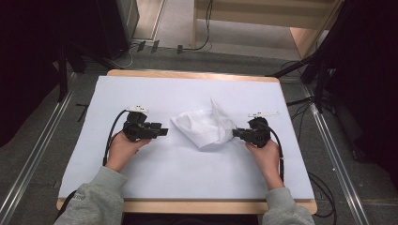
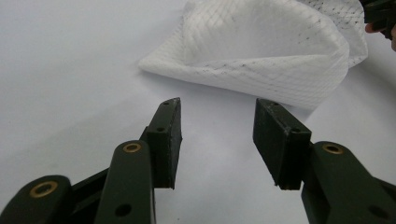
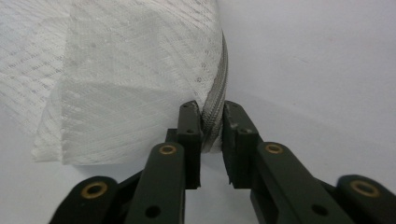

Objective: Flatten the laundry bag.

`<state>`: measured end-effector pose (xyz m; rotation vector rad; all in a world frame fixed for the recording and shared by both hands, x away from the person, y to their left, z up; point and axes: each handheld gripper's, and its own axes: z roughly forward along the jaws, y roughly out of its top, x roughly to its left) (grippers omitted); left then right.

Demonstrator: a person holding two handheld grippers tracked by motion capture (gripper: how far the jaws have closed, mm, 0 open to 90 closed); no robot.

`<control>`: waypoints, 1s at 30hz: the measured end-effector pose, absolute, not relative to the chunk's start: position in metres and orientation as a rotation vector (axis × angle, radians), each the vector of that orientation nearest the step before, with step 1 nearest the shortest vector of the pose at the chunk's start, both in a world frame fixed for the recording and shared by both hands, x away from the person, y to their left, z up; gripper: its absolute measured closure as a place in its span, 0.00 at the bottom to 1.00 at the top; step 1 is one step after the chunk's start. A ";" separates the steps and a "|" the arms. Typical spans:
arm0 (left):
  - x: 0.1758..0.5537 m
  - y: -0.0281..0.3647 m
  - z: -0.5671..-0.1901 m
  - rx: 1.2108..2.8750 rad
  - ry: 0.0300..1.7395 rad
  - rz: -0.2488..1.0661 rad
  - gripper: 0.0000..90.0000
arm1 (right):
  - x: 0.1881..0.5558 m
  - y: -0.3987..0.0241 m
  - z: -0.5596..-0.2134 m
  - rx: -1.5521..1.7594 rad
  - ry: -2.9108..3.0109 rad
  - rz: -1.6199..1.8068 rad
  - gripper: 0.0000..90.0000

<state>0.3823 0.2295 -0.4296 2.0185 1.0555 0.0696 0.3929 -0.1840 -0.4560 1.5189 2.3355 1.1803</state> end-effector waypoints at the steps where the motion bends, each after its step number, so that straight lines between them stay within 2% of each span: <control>1: 0.382 0.229 -0.430 2.021 1.053 0.071 0.58 | 0.391 -0.185 -0.454 1.510 2.330 1.176 0.80; 7: 0.382 0.227 -0.429 2.032 1.043 0.065 0.56 | 0.373 -0.191 -0.439 1.468 2.306 1.190 0.73; 12: 0.382 0.225 -0.428 2.031 1.035 0.062 0.56 | 0.356 -0.191 -0.424 1.427 2.307 1.228 0.76; 20: 0.381 0.223 -0.426 2.030 1.019 0.055 0.54 | 0.335 -0.163 -0.415 1.301 2.409 1.248 0.77; 30: 0.377 0.224 -0.425 2.040 1.014 0.052 0.53 | 0.334 -0.127 -0.417 1.143 2.479 1.251 0.64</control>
